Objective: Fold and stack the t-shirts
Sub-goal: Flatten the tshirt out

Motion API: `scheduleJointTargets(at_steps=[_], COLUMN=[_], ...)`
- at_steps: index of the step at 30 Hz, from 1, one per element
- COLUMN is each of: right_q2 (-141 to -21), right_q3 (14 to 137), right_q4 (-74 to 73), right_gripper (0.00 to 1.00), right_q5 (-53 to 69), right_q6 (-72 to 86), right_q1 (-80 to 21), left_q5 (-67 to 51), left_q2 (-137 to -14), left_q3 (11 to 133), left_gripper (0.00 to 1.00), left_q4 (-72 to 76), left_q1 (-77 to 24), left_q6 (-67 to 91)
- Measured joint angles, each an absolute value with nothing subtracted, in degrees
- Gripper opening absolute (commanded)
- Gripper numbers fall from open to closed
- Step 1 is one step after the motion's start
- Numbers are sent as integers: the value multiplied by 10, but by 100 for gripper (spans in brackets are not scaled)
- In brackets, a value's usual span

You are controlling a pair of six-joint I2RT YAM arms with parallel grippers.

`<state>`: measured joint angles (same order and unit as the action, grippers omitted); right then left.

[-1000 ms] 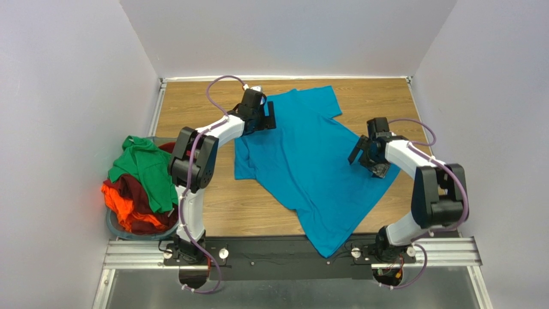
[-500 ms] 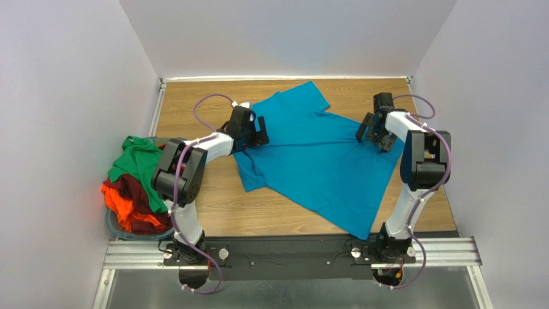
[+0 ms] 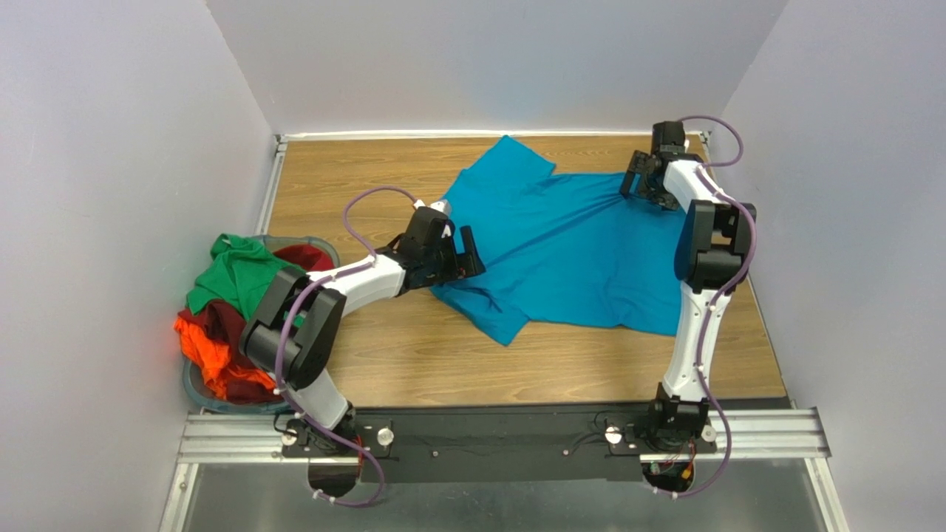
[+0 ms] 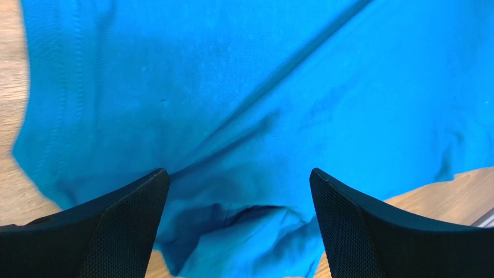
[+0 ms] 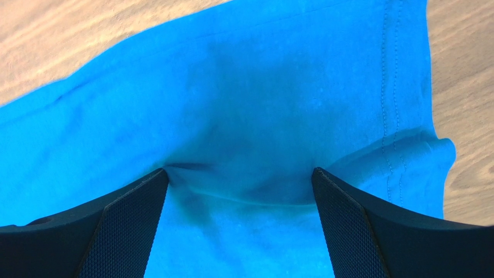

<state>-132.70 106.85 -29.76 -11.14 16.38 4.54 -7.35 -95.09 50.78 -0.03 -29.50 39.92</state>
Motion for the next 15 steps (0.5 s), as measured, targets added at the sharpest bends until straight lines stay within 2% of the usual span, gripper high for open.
scheduleJointTargets(at_steps=[4, 10, 13, 15], right_q2=[-1296, -1101, -990, -945], right_q3=[1038, 892, 816, 774], right_q4=[-300, -309, -300, -286], right_gripper=[100, 100, 100, 100], right_q5=[-74, -42, -46, -38], right_q6=[140, 140, 149, 156], right_q1=[47, 1, -104, -210], left_q5=[-65, -48, -38, -27], left_q2=[-935, -921, -899, -876], left_q3=[527, 570, 561, 543], left_gripper=[98, 98, 98, 98], left_q4=[-19, -28, -32, -35], left_q1=[-294, -280, -263, -252], left_q6=[396, 380, 375, 373])
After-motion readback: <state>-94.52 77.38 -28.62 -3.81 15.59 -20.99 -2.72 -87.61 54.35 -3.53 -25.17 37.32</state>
